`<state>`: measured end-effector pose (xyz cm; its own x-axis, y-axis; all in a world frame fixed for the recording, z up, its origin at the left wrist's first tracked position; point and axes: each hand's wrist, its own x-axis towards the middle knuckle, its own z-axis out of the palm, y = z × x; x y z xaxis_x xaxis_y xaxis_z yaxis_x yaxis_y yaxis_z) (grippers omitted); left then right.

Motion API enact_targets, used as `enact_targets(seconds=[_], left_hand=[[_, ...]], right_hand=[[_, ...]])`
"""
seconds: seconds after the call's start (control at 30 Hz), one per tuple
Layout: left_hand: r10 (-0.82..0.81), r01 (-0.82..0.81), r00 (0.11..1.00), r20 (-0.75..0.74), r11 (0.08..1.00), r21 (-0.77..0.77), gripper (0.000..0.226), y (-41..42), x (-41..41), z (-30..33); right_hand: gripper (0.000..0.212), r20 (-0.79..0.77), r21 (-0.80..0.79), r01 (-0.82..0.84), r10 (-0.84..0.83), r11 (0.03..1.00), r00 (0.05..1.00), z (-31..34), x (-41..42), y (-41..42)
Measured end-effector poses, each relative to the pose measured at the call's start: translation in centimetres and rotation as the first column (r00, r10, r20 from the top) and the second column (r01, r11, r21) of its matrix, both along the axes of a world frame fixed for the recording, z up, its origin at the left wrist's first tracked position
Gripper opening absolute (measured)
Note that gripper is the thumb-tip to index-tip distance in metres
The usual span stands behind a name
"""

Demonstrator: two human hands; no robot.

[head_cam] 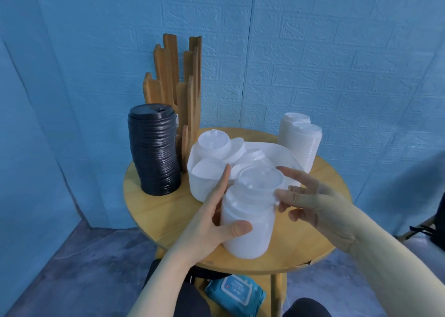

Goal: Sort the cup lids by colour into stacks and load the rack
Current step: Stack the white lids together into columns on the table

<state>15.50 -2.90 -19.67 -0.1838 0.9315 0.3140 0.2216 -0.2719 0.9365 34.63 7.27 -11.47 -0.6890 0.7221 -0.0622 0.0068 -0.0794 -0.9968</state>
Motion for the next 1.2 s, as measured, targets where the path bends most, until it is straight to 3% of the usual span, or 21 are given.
enact_targets(seconds=[0.2,0.37,0.53,0.77,0.93,1.1,1.2], left_hand=[[-0.002,0.002,1.0,0.014,1.0,0.0,0.096,-0.1,-0.1,-0.1],[0.012,-0.012,1.0,0.013,1.0,-0.009,0.095,0.0,-0.1,-0.2],[0.019,-0.019,1.0,0.012,1.0,-0.021,0.093,0.1,-0.1,-0.2],[-0.007,0.007,0.999,0.048,1.0,-0.018,0.105,0.1,-0.1,-0.3],[-0.006,0.01,0.994,0.105,0.999,-0.036,0.111,0.1,-0.1,-0.3],[-0.016,0.021,0.989,0.15,0.999,-0.034,0.122,0.2,-0.2,-0.4],[-0.013,0.018,0.988,0.153,0.999,-0.032,0.122,0.2,-0.2,-0.4]], right_hand=[[0.067,0.347,0.313,-0.108,-0.008,0.944,0.938,-0.2,0.4,0.1],[0.075,0.376,0.492,-0.139,-0.066,0.859,0.924,0.3,0.6,1.1],[0.069,0.391,0.506,-0.281,0.073,0.816,0.917,1.2,-0.9,1.1],[0.057,0.386,0.613,-0.319,0.078,0.723,0.919,1.1,-2.0,1.0],[0.054,0.443,0.603,-0.413,0.144,0.683,0.885,1.4,-2.0,1.2],[0.048,0.519,0.613,-0.468,0.122,0.636,0.846,1.7,-2.0,1.1],[0.058,0.52,0.642,-0.409,0.025,0.649,0.854,1.3,-2.3,0.6]])
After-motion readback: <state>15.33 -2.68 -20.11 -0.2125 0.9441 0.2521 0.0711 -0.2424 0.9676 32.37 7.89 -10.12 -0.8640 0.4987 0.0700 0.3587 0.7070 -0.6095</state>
